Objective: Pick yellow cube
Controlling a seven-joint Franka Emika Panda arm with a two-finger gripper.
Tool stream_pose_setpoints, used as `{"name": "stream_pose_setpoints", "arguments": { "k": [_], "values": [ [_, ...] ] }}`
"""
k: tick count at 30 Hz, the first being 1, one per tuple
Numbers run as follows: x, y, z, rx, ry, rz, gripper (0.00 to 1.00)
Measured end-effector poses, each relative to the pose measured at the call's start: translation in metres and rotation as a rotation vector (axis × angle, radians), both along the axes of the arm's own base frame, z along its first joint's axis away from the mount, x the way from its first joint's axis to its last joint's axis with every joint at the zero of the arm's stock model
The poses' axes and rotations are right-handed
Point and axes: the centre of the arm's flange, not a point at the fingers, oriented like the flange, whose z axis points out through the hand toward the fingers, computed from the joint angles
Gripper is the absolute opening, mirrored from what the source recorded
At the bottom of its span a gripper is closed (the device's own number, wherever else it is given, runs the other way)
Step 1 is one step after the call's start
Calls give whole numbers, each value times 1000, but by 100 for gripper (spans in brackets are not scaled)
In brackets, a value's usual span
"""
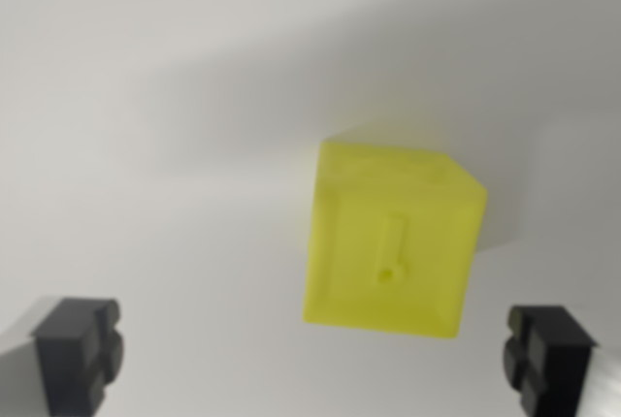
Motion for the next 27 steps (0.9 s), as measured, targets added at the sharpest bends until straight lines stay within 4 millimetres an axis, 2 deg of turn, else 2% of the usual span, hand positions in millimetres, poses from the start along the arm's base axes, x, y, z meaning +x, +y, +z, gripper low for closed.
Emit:
{"name": "stream_pose_setpoints", "arguments": {
  "k": [14,27],
  "values": [
    [-15,-17,-34,4,-3,-51,100],
    [-18,-19,-42,6,-4,-62,100]
  ]
}}
